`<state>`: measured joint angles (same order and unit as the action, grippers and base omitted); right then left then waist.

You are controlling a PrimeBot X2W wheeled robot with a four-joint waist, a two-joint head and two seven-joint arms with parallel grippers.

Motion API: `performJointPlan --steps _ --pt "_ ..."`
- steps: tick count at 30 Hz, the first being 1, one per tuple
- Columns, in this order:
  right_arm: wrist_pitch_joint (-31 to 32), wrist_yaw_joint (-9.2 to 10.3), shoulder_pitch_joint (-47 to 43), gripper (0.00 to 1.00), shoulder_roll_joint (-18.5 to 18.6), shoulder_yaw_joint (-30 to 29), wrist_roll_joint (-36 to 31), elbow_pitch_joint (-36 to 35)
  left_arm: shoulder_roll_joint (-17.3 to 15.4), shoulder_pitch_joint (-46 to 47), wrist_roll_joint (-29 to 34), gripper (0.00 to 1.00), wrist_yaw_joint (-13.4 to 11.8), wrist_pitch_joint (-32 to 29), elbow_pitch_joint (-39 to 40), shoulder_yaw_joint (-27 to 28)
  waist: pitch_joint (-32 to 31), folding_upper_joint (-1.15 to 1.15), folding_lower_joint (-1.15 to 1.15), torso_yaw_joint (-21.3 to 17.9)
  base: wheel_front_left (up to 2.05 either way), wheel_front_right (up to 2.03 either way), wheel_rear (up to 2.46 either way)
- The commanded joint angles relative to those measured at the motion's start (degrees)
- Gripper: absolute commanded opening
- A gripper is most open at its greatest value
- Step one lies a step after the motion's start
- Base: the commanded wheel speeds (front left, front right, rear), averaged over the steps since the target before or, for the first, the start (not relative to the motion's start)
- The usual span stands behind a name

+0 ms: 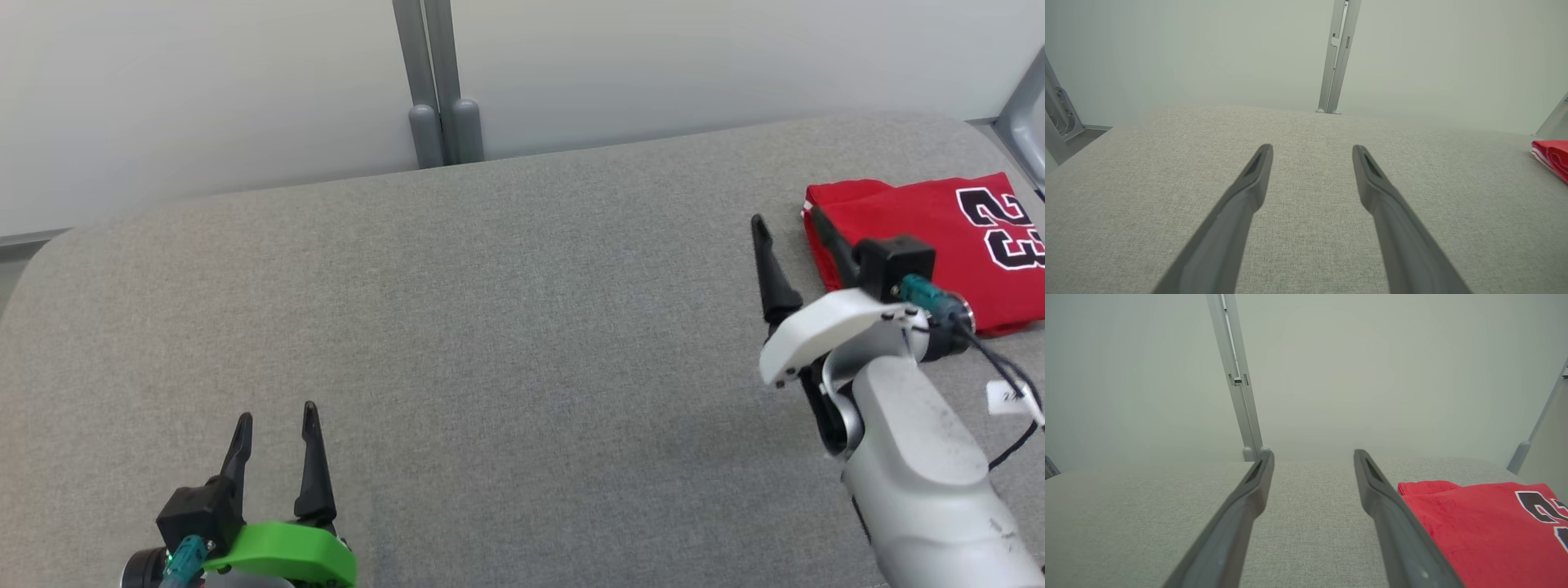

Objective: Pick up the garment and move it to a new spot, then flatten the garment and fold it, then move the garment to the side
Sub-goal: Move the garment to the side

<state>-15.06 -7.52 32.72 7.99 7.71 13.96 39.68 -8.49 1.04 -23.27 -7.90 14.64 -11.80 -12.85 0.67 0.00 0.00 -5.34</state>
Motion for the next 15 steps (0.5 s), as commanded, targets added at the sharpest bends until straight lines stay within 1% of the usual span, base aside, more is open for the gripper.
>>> performJointPlan --steps 1,3,7,11,14,15 --pt "-0.13 0.07 -2.63 1.0 -0.64 0.06 -0.13 -1.98 -0.04 -1.02 -0.3 1.0 -0.25 0.2 -0.21 0.51 -1.15 0.0 0.0 0.15 0.0 0.0 0.0" --pt "-0.13 0.06 -5.92 1.0 -1.74 -0.24 -1.59 -5.27 0.09 -1.75 -0.61 1.0 -0.22 0.33 -0.41 0.92 -1.49 0.0 0.0 0.22 0.0 0.0 0.0" --pt "-0.13 0.07 -12.68 1.0 -4.0 -1.6 -2.35 -12.16 0.4 -2.58 -0.57 1.0 -0.18 0.52 -0.75 1.47 -2.0 0.0 0.0 0.72 0.0 0.0 0.0" --pt "-0.12 0.06 -18.61 1.0 -4.94 -2.65 -3.05 -18.21 0.65 -3.09 0.46 1.0 -0.28 0.57 -0.8 1.59 -2.32 0.0 0.0 1.24 0.0 0.0 0.0" --pt "-0.13 0.06 -22.2 1.0 -5.06 -1.97 -1.38 -21.46 0.66 -3.19 1.01 1.0 -0.19 0.57 -0.99 1.5 -2.48 0.0 0.0 1.57 0.0 0.0 0.0" --pt "-0.13 0.06 -23.25 1.0 -5.05 -1.67 -0.8 -22.36 0.58 -3.28 1.17 1.0 0.27 0.57 -1.03 1.2 -2.52 0.0 0.0 1.66 0.0 0.0 0.0"
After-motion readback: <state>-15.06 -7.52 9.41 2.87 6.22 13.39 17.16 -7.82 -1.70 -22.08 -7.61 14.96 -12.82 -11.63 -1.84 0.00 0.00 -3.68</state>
